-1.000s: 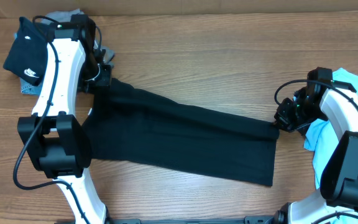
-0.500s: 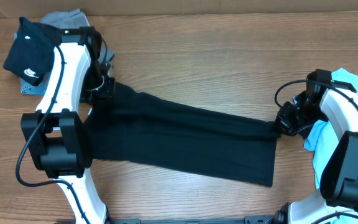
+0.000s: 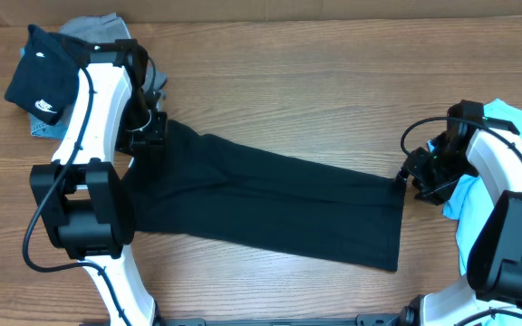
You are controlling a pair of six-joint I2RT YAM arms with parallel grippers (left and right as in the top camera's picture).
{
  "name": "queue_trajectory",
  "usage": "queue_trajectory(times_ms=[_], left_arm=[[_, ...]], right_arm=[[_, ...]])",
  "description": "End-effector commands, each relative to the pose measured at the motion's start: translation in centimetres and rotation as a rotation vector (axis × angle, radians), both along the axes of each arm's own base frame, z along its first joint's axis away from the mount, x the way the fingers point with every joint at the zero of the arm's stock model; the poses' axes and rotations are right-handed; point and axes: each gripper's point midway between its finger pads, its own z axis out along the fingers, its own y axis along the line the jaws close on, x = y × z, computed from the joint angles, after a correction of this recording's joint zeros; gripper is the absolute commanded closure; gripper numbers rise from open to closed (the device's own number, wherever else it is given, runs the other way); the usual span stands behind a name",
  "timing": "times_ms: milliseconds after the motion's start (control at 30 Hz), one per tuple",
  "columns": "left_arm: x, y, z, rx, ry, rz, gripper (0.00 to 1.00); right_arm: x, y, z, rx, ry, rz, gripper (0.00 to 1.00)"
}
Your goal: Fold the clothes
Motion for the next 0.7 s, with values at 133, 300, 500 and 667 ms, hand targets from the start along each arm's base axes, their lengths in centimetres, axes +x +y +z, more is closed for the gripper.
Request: queue_trajectory(times_ms=[133,300,500,667], left_arm=[[1.4,-1.4,6.3,-0.090,-0.205,-0.046,0.50],[1.1,-1.5,11.1,-0.085,-0.364,-0.045,0.45],[0.0,-1.5,14.2,-0.079,-0.454,-0.050,0.43],[-0.5,-2.2,14.0,-0.115,-0.430,-0.054,0.43]], right_arm=[[-2.0,-0.7,-1.9,0.025,0.039,-0.048,0.37],[-2.1,1.4,-2.5,0.212,-0.051,0.008,0.37],[-2.8,1.7,-2.4,0.229,-0.033,-0.005,0.50],[-1.0,0.8,0.6,0.233,-0.113,-0.024,0.52]])
